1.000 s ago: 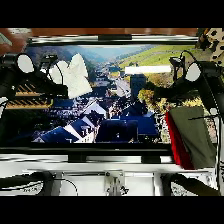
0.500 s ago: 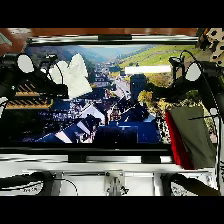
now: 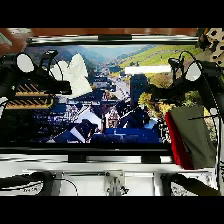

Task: Fold the shirts.

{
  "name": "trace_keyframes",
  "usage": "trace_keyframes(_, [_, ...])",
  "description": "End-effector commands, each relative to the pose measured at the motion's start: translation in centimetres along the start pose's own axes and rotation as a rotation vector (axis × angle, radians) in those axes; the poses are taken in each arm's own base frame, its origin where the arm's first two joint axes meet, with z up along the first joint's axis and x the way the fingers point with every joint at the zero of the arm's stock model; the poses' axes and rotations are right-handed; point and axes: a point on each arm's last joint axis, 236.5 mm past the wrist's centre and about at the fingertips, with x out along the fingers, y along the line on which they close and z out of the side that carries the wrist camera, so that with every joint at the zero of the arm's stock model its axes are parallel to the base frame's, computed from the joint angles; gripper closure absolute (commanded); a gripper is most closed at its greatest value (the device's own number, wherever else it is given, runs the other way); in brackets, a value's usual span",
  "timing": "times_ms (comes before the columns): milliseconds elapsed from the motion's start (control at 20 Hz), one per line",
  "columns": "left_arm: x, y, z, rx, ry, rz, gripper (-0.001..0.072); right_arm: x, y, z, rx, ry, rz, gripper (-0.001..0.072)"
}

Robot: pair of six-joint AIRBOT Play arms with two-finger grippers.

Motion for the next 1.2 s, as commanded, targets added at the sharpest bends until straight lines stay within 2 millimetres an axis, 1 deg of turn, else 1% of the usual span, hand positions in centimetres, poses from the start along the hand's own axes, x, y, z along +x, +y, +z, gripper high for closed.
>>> trace_keyframes(0, [0.0,-0.2,1.1,-0.001,-0.045,-0.008,0.0113,0.0,0.0,0.0,0.000,-0.001,0.001,0.0035])
trace_keyframes(100, [-0.1,-0.2,1.8,-0.001,-0.074,-0.009,0.0114,0.0,0.1,0.0,0.000,0.000,0.002,0.0035])
trace_keyframes(200, [0.3,-0.6,1.8,-0.010,-0.069,-0.027,0.0110,0.0,0.1,0.0,0.000,0.000,0.002,0.0035])
trace_keyframes(250, [1.1,-0.7,1.5,-0.054,-0.041,-0.052,0.0079,0.0,0.0,0.0,0.000,-0.001,0.001,0.0035])
trace_keyframes(300, [2.2,-1.2,0.8,-0.104,0.009,-0.098,-0.0010,0.0,0.1,0.1,0.000,-0.002,0.002,0.0035])
trace_keyframes(350, [3.5,-2.5,0.1,-0.157,0.059,-0.183,-0.0013,0.0,0.1,0.1,0.002,-0.002,0.002,0.0035])
trace_keyframes(400, [4.9,-3.7,-0.1,-0.208,0.079,-0.263,-0.0013,0.0,0.1,0.1,0.004,-0.003,0.002,0.0035])
trace_keyframes(450, [6.1,-4.3,-0.2,-0.249,0.083,-0.305,-0.0013,0.0,0.1,0.1,0.006,-0.003,0.002,0.0035])
trace_keyframes(500, [7.2,-4.1,-0.4,-0.280,0.082,-0.307,-0.0013,0.0,0.1,0.0,0.007,-0.002,0.002,0.0035])
trace_keyframes(600, [8.5,-2.9,-0.3,-0.334,0.059,-0.277,-0.0013,0.0,0.1,0.1,0.006,-0.002,0.002,0.0035])
trace_keyframes(750, [8.9,0.0,0.6,-0.399,0.010,-0.208,-0.0013,0.0,0.1,0.3,0.006,-0.013,0.003,0.0035])
trace_keyframes(900, [9.4,3.0,2.0,-0.482,-0.069,-0.147,-0.0013,0.0,0.3,0.9,0.009,-0.036,0.013,0.0035])
trace_keyframes(1100, [10.2,6.3,3.8,-0.482,-0.169,-0.077,-0.0013,-0.1,0.6,1.7,0.011,-0.069,0.025,0.0035])
trace_keyframes(1150, [10.5,7.0,4.0,-0.488,-0.178,-0.066,-0.0013,-0.1,0.6,1.8,0.011,-0.077,0.025,0.0035])
